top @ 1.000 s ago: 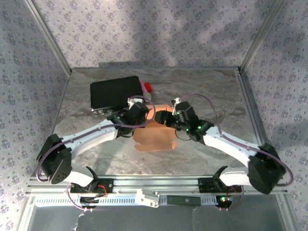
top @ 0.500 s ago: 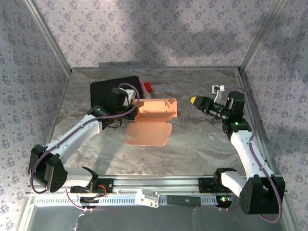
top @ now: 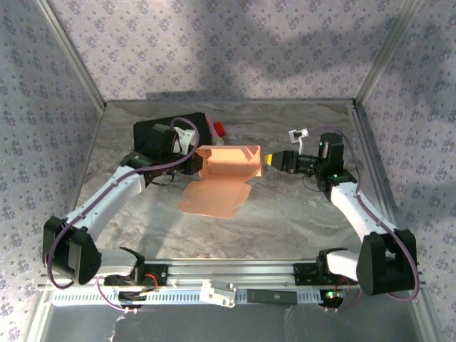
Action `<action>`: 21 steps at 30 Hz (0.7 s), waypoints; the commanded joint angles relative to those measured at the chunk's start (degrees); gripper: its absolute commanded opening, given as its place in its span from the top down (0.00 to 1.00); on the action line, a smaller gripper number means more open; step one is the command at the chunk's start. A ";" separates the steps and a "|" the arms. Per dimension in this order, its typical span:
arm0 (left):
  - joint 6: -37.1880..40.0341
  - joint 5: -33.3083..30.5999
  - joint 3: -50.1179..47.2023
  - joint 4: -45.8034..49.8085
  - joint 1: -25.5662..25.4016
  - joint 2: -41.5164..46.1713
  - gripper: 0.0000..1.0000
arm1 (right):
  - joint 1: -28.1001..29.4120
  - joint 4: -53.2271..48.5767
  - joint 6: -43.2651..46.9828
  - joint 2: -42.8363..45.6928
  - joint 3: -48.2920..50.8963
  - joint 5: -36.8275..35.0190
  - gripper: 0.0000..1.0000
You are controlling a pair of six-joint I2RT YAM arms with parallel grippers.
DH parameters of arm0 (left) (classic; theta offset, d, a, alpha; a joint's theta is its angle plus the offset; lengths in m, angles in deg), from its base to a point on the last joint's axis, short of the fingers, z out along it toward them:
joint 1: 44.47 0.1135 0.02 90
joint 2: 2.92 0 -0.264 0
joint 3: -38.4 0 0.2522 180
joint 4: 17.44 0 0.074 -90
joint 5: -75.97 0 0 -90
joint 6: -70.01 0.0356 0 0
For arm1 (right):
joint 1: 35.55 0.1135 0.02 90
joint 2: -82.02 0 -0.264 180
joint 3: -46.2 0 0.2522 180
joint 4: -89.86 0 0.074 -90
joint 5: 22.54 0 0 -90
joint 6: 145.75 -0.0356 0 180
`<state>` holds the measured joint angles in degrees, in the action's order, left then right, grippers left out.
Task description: Fold the paper box
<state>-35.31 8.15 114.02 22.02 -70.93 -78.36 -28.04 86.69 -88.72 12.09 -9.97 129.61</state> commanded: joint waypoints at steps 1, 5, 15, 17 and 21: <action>1.68 3.40 2.50 0.67 0.57 -0.98 1.00 | 1.45 1.80 2.90 -0.64 -2.10 2.70 0.63; 1.77 2.97 2.89 1.14 0.79 -1.45 1.00 | 2.84 0.67 4.14 -0.30 -2.63 2.37 0.65; 1.34 2.61 2.94 0.63 0.89 -2.14 1.00 | 5.54 -0.39 4.73 0.06 -4.18 1.33 0.65; 1.20 2.49 3.02 0.84 0.88 -2.33 1.00 | 6.01 -1.45 5.39 0.72 -4.49 0.73 0.65; 1.32 1.56 2.74 1.07 0.91 -1.89 1.00 | 6.11 -1.54 5.07 2.64 -4.57 0.41 0.64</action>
<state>-34.56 9.37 115.01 22.32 -69.97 -80.09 -22.49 85.90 -84.79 12.50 -12.50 129.79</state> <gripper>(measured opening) 0.076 0.354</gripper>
